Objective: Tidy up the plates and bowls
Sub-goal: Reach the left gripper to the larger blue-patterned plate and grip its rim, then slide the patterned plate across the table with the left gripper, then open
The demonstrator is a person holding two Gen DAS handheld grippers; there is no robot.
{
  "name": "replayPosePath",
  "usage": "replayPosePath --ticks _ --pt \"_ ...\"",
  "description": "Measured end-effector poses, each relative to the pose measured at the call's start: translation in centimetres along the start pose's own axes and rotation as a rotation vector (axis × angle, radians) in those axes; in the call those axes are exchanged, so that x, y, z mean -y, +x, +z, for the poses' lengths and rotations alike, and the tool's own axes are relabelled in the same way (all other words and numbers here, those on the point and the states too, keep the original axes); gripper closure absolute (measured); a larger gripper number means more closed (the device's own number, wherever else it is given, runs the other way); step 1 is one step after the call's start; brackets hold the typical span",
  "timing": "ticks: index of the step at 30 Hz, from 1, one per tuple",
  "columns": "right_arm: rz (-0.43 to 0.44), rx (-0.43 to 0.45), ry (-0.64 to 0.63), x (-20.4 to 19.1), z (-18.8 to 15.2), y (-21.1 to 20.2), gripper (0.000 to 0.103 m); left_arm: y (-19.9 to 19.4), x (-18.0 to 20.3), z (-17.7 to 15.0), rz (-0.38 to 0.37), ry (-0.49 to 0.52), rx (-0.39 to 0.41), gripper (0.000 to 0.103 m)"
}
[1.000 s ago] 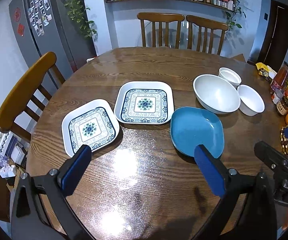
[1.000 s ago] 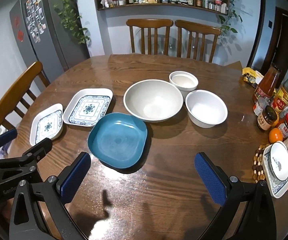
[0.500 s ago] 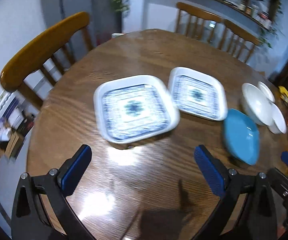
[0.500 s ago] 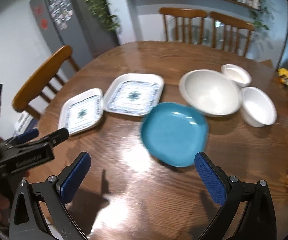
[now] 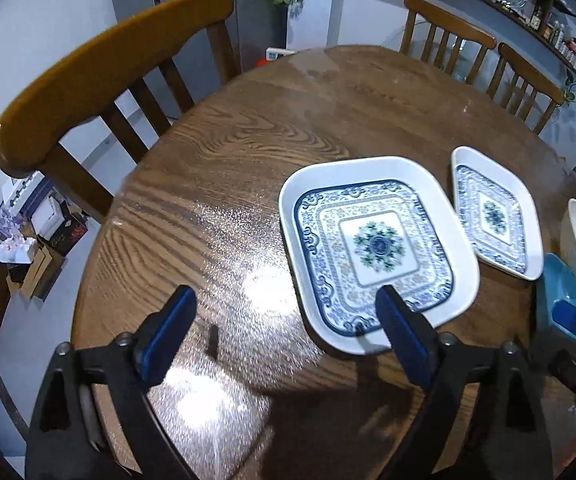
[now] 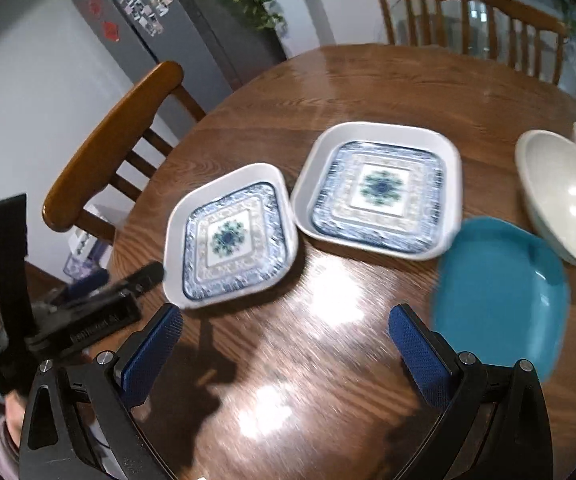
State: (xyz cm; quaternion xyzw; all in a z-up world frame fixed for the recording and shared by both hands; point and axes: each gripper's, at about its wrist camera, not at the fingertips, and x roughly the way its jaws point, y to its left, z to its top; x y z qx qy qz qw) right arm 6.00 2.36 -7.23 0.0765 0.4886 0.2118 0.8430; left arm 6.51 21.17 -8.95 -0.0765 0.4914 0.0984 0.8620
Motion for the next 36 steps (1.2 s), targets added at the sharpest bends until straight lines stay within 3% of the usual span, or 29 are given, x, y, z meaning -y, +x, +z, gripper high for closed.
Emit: replayPosePath --ticks 3,8,11,12,14,16,17,19,28,36 --pt "-0.008 -0.037 0.014 0.0 1.0 2.2 0.016 1.1 -0.2 0.0 -0.01 -0.009 -0.019 0.034" --pt "-0.018 -0.076 0.028 0.1 1.9 5.2 0.03 2.5 -0.2 0.6 -0.029 -0.026 -0.038 0.045" --pt "-0.004 -0.105 0.035 0.0 2.0 6.6 0.042 3.3 -0.3 0.8 -0.04 -0.03 -0.059 0.06" --pt "0.0 -0.115 0.032 0.0 2.1 7.0 0.049 3.5 -0.3 0.9 -0.047 -0.031 -0.069 0.068" --pt "-0.005 -0.118 0.007 -0.5 2.2 7.6 0.063 3.6 -0.3 0.9 -0.049 -0.024 -0.062 0.073" --pt "-0.032 -0.128 -0.019 -0.9 2.4 7.8 0.081 3.5 -0.3 1.0 -0.07 -0.014 -0.065 0.087" --pt "-0.037 -0.14 -0.031 -1.0 2.3 8.0 0.086 3.4 -0.3 1.1 -0.061 -0.009 -0.063 0.087" --pt "-0.019 -0.155 -0.019 -0.9 2.2 7.9 0.088 3.2 -0.7 0.9 -0.054 0.0 -0.06 0.091" --pt "0.074 -0.164 -0.002 -1.6 -1.6 3.8 0.088 -2.2 -1.5 -1.3 -0.032 0.11 0.017 0.091" --pt "0.08 -0.201 0.061 0.5 -6.3 0.7 0.088 -3.2 1.6 -4.4 -0.057 0.215 -0.023 0.091"
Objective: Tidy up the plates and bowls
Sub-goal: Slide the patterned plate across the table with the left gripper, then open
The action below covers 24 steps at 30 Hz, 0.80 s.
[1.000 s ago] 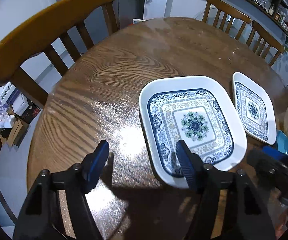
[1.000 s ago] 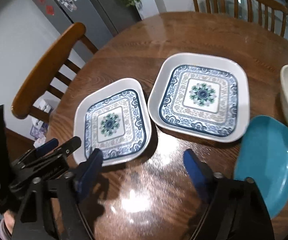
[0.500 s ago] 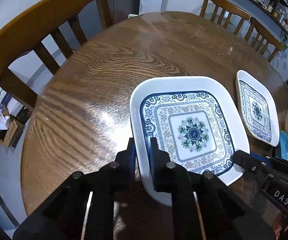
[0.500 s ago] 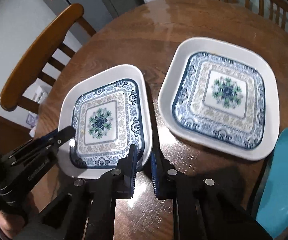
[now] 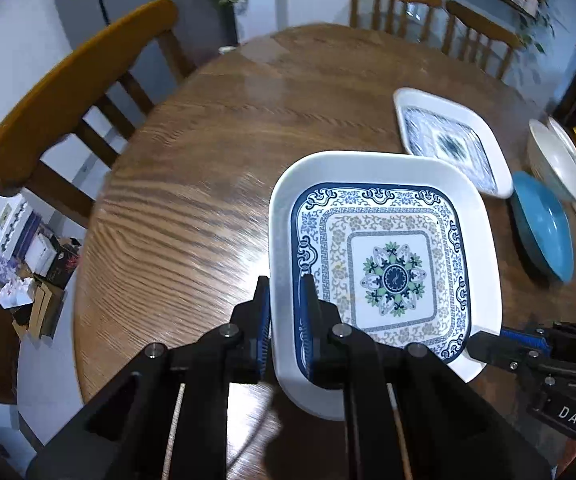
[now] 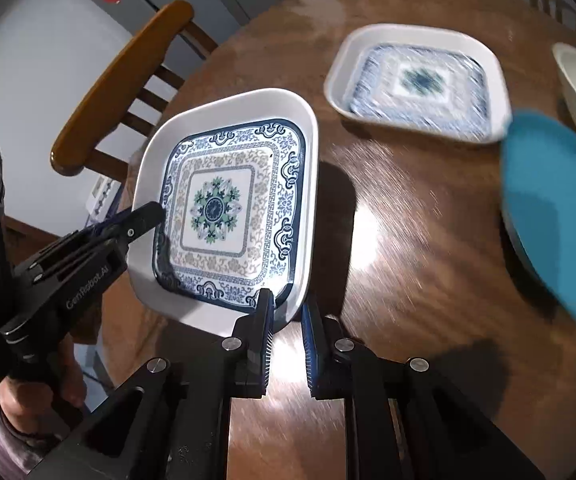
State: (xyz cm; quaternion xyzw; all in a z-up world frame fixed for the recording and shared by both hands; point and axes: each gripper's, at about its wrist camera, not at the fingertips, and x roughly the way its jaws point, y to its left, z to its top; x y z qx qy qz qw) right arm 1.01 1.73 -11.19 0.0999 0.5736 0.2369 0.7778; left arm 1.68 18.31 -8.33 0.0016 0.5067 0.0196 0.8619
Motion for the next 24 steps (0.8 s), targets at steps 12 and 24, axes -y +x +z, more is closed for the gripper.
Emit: replayPosePath --ticks 12,24 --pt "-0.068 -0.024 0.102 3.2 -2.3 -0.2 0.084 2.9 4.2 -0.9 -0.017 0.07 -0.082 0.091" --pt "-0.209 0.121 0.003 2.8 -2.5 -4.2 0.057 -0.7 3.6 -1.5 0.026 0.041 0.004 0.026"
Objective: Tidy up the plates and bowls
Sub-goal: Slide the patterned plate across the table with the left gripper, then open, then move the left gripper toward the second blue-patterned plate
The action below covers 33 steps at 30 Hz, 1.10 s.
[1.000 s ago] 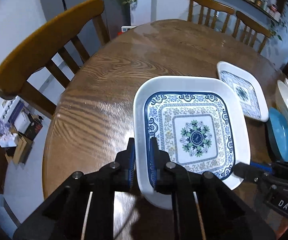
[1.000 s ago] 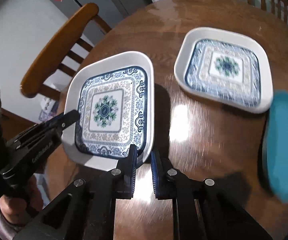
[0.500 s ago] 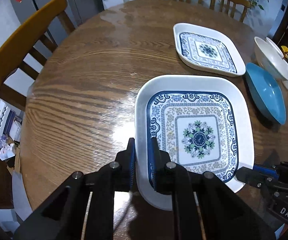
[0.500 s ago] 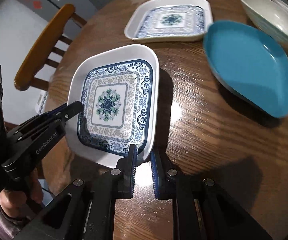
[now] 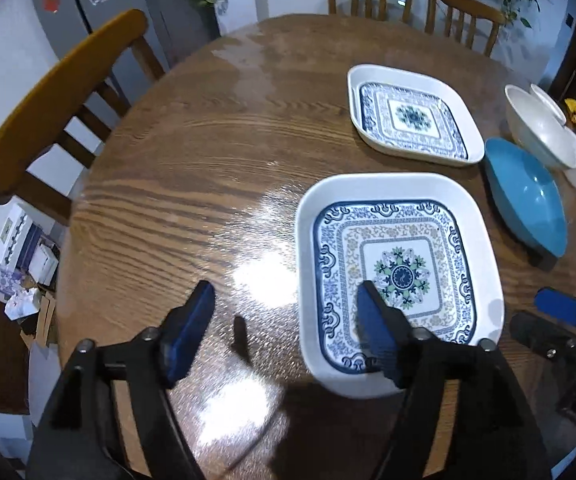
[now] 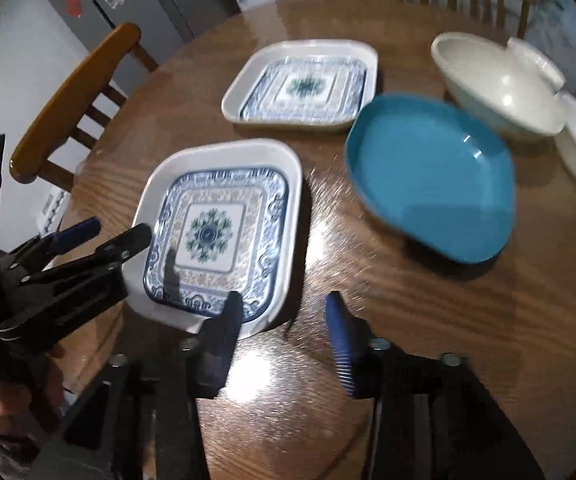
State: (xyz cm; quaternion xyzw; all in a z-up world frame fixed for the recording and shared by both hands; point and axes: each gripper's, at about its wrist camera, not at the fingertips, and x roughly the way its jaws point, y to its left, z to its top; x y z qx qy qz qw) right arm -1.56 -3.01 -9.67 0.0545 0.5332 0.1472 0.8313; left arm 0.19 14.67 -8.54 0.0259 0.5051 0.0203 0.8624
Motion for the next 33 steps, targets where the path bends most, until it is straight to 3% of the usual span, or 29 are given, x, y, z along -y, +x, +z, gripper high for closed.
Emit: replayPosePath --ticks 6,10,13,33 --pt "-0.029 0.071 -0.025 0.2 -0.1 -2.5 0.055 -2.9 0.5 0.1 0.031 -0.016 0.043 0.014" --pt "-0.041 0.126 -0.024 1.2 -0.4 -4.9 0.044 -4.5 1.3 0.4 0.025 -0.009 0.071 0.009" --pt "-0.056 0.163 -0.021 1.9 -0.6 -6.7 0.044 -5.6 2.2 0.4 0.01 0.002 0.091 0.006" --pt "-0.138 0.305 0.049 6.5 0.1 -13.5 0.043 -10.6 8.0 2.8 -0.069 0.111 0.203 0.004"
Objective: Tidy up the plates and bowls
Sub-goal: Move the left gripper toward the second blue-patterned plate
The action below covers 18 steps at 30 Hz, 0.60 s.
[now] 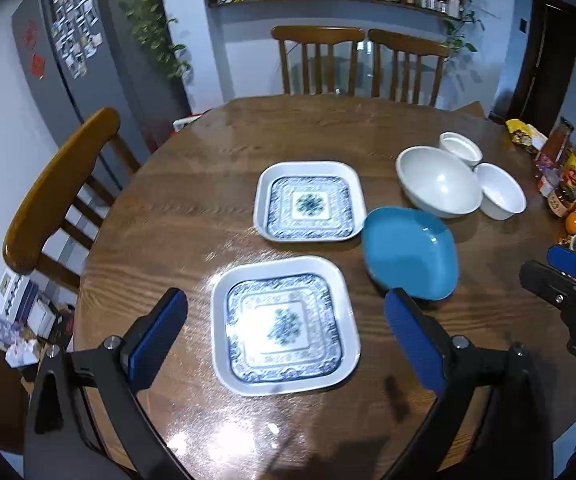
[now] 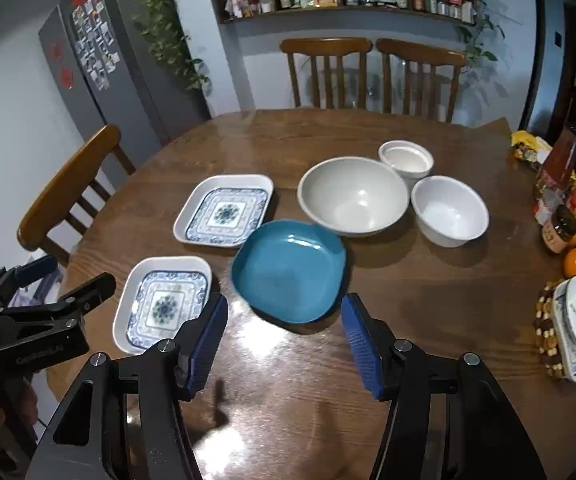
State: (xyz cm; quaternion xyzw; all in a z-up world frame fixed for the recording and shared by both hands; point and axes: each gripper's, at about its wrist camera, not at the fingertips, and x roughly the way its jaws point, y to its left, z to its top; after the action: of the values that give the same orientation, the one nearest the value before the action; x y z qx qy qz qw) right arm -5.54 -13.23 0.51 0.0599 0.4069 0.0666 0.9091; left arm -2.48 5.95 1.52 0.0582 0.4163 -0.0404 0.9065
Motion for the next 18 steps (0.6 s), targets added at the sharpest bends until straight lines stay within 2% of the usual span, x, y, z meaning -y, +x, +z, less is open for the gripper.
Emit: replayPosePath --ticks 18 --pt "-0.036 0.105 0.007 2.5 3.4 -3.6 0.043 -4.1 3.3 4.5 -0.035 0.081 0.158 0.004"
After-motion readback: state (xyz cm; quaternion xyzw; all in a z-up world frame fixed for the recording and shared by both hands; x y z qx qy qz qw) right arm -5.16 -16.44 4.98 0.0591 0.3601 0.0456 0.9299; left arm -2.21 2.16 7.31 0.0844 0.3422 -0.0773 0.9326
